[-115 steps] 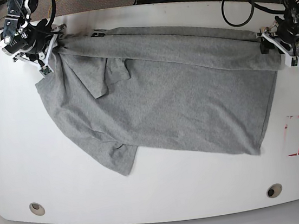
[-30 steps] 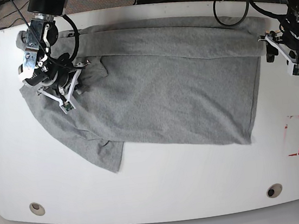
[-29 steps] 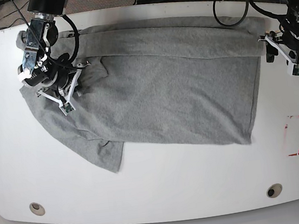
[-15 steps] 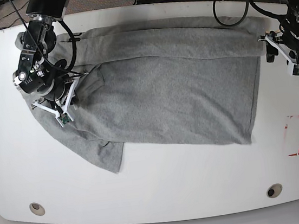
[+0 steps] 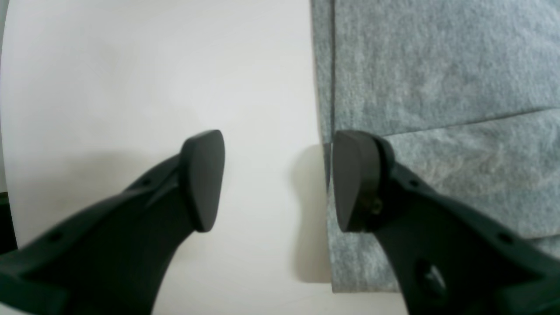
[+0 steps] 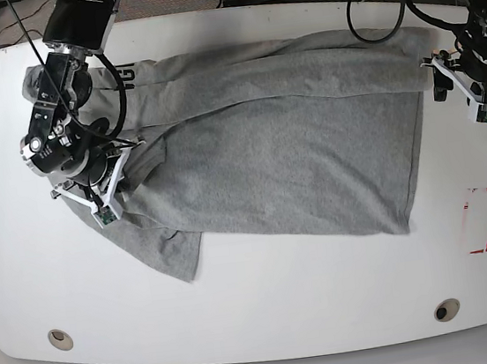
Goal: Fold the T-shirt properly
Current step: 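Move the right gripper down the shirt side and grasp the hem, then pull the shirt edge taut between both grippers toward the robot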
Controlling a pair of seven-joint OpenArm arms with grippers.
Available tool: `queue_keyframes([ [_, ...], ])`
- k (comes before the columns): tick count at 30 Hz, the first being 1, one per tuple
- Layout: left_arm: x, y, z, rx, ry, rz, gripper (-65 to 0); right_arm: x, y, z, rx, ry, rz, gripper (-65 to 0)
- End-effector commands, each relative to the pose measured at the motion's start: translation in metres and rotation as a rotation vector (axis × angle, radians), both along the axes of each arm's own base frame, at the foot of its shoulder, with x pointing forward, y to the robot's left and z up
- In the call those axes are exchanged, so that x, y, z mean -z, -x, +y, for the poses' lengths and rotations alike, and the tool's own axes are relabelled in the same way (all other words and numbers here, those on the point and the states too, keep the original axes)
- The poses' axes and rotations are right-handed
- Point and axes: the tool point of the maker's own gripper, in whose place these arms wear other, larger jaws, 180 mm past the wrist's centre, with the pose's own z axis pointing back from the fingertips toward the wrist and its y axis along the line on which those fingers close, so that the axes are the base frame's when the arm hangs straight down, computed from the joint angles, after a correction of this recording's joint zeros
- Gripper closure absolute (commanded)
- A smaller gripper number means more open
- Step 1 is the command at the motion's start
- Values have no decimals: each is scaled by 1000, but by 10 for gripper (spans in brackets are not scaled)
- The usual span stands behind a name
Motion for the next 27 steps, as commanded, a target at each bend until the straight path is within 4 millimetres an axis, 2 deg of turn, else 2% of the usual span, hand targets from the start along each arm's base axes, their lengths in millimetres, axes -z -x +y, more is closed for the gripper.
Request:
queue_keyframes([
  [1,-12,-7,4,6,-16,-42,-365,-9,-12,-1,-1,-10,-37,0],
  [4,-12,-7,4,6,-16,-42,-365,-5,-14,-1,1,-19,-23,-5],
  [7,-12,-7,4,6,-16,-42,-365,-4,-16,-1,2,-23,-19,-60],
  [9,-12,-7,4,6,-16,-42,-365,-5,-16,-1,2,-22,-22,-151],
  [13,-12,-7,3,10,-15,-41,-365,-13,-15,-4,1,-3,-47,-400],
  [15,-11,-7,1,12,-13,-42,-365,-17,-8,-9,-2,26,-54,-506],
  [18,-11,-7,-1,15,-8,-41,-365,-25,3,-9,-11,53,-81,-623],
  [20,-7,-7,-10,20,20,-42,-365,-31,11,-10,-11,79,-92,-642],
  [22,-4,-8,-21,27,55,-46,-365,-30,22,-11,-13,97,-78,-629],
  [25,-2,-10,-33,42,101,-55,-365,-21,40,-20,10,115,-33,-590],
  [27,1,-10,-44,53,135,-58,-365,-14,55,-35,61,117,2,-552],
])
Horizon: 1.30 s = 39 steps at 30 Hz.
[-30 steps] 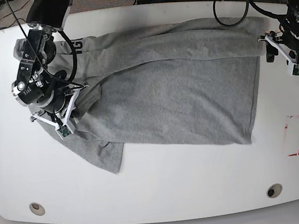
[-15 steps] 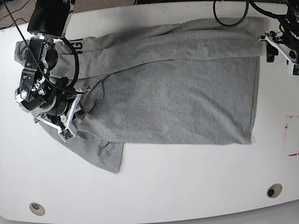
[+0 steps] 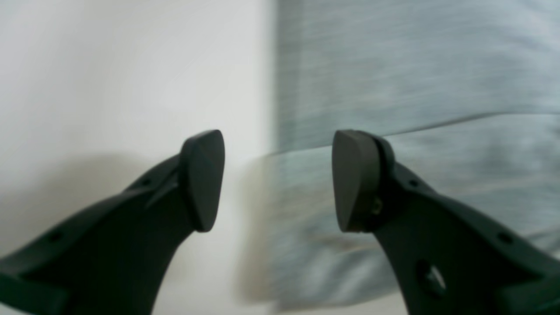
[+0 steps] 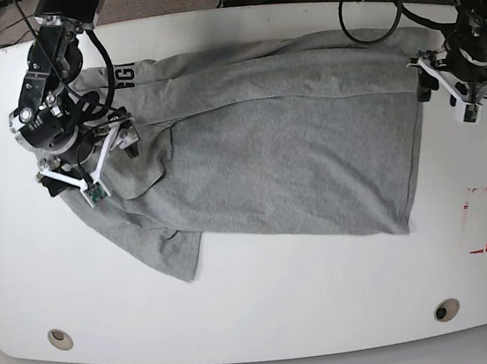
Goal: Fold the T-shirt properly
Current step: 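Pull the shirt edge taut between both grippers toward the robot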
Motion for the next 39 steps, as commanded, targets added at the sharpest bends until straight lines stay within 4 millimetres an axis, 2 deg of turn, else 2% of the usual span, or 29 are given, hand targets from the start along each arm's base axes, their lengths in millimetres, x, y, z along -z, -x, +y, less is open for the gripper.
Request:
queue_keyframes([
  [1,-10,-8,-9,17,26,-50,-365,-1,15,-29,86,31,13,-530],
  [6,2,-1,-30,39,73,-22,-365,12,48,-53,203,24,66,-444],
  [9,9,6,-39,48,92,0,-365,17,66,-69,258,35,94,-414],
  [13,13,8,-50,66,109,11,-365,20,87,-87,321,54,127,-400],
  [19,20,18,-50,66,109,38,-365,24,117,-106,394,82,185,-395],
  [23,22,20,-49,66,107,49,-365,26,128,-114,422,94,202,-395],
  [28,26,22,-36,68,69,71,-365,26,133,-123,426,114,215,-395],
  [35,47,30,-24,43,45,143,-365,45,135,-128,431,69,234,-393],
  [39,52,27,-19,30,31,140,-365,59,129,-131,434,32,251,-393],
])
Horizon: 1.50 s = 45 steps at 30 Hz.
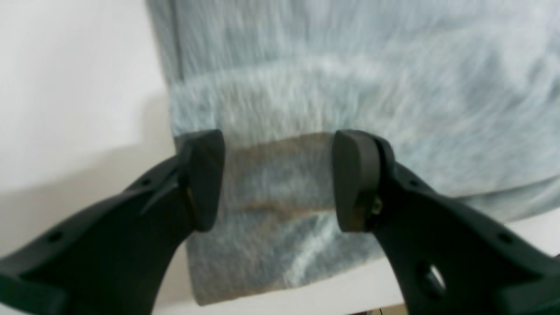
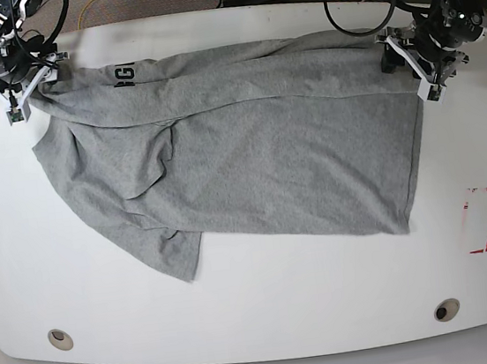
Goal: Fold the T-shirt properly
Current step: 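Pull the shirt edge taut between both grippers toward the robot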
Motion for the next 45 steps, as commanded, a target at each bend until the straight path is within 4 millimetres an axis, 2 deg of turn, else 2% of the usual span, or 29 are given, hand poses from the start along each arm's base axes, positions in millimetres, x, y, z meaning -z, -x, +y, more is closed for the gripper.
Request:
queue_keyframes([
  [1,-5,-11,6,-3,-13,-46,-365,0,-8,-11,-6,10,-4,-392],
  [3,0,-9,8,-7,-21,-36,-365,7,-8,-11,-14,-5,13,-384],
  [5,5,-6,11,-12,-30,-18,-365,11,-8,-13,-23,-13,29,-346],
  [11,9,-2,13,-16,-36,-1,-365,10,-11,-17,-48,2,43,-133],
  [14,9,-1,14,-17,-38,1,-365,9,-14,-17,-75,14,54,-87],
  [18,7,3,26,-9,-68,12,-365,9,-17,-12,-133,30,72,-87],
  [23,6,10,35,-10,-88,25,-365,4,-11,0,-212,58,93,-87],
  [27,5,22,53,-59,-109,37,-365,0,-3,5,-245,75,106,-87],
  [31,3,25,60,-78,-116,36,-365,-3,5,8,-265,88,116,-87],
  [38,6,41,62,-29,-126,68,-365,-3,22,8,-279,96,153,-92],
  [41,5,44,64,-23,-129,70,-365,-2,26,8,-280,96,164,-144],
  [45,5,44,65,-22,-130,71,-365,-5,28,1,-292,116,177,-309],
])
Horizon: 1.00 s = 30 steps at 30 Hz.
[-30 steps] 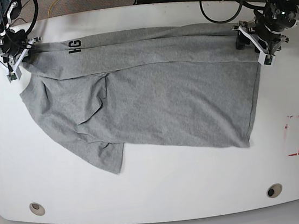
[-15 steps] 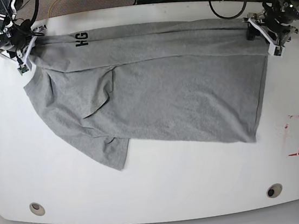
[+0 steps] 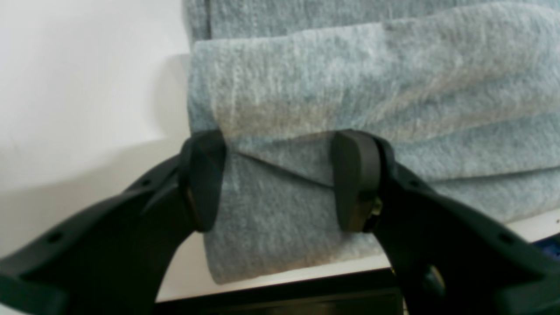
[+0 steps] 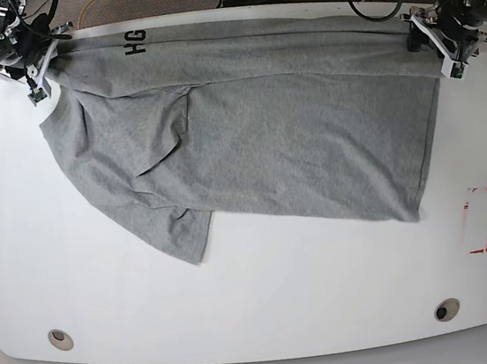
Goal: Fold the T-shirt properly
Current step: 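Pull the shirt edge taut between both grippers toward the robot, then open the right gripper and move it down the shirt side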
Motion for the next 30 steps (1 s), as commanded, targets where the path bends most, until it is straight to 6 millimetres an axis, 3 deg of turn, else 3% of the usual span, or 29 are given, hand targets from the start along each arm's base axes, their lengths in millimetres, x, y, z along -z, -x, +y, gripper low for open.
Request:
queue_keyframes([
  [1,-1,6,10,0,-46,35,-365,-11,-2,-14,-15,53,-5,-357],
  [5,-7,2,9,10,-58,17,-365,-18,-7,-17,-34,69,-20,-496],
  [8,-13,-3,8,22,-70,-3,-365,-30,-16,-18,-61,95,-52,-558],
  [21,-43,-16,1,68,-139,-34,-365,-60,-48,-23,-28,110,-201,-566],
  [30,-45,-20,2,69,-142,-46,-365,-73,-67,-26,10,87,-284,-566],
])
